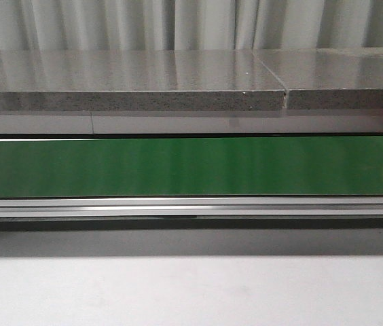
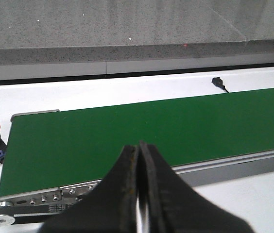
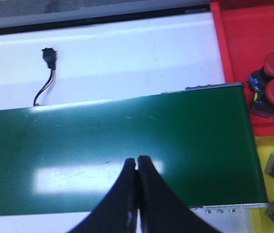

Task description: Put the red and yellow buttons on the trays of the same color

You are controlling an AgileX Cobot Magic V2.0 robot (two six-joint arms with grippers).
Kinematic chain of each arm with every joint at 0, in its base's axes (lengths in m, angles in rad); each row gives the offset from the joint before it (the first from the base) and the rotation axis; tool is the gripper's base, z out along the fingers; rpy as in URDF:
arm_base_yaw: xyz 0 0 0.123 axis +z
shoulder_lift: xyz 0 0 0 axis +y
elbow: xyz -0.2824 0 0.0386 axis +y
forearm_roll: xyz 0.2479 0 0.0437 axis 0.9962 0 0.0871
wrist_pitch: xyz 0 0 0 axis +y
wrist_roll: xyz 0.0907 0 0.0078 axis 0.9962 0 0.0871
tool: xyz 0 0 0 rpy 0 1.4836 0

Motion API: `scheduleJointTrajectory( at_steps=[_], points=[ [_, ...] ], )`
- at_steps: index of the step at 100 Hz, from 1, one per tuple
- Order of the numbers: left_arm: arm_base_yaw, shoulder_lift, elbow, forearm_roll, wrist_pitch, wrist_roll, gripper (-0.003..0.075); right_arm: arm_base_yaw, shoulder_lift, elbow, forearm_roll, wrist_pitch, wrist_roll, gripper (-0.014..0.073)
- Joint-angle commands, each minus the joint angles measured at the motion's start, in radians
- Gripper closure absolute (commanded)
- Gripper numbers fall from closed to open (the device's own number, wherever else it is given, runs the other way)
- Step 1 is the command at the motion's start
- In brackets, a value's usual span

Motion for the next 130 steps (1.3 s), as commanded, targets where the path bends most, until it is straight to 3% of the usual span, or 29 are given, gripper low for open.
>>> scheduleJointTrajectory(
  at_steps=[1,36,76,92,130],
  points=[
    [-0.007,0.009,-0.027,-0.017,-0.076,-0.008,0.0741,0.043,-0.083,0.037,0.001,-0.077,-0.011,0.066],
    [-0.007,0.009,-0.027,-0.017,-0.076,-0.008,0.0741,0.112,-0.389,0.326,0.0,-0.153,-0.063,0.066],
    [-0.007,0.042,-0.029,0.043,-0.096,-0.012,0.0741,0.112,-0.691,0.492,-0.001,-0.168,-0.063,0.066],
    [-0.003,0.169,-0.07,0.151,-0.105,-0.137,0.0741,0.112,-0.698,0.493,-0.002,-0.158,-0.063,0.066],
    [-0.003,0.506,-0.189,0.189,-0.202,-0.351,0.0738,0.112,-0.698,0.493,-0.002,-0.159,-0.063,0.066]
  ],
)
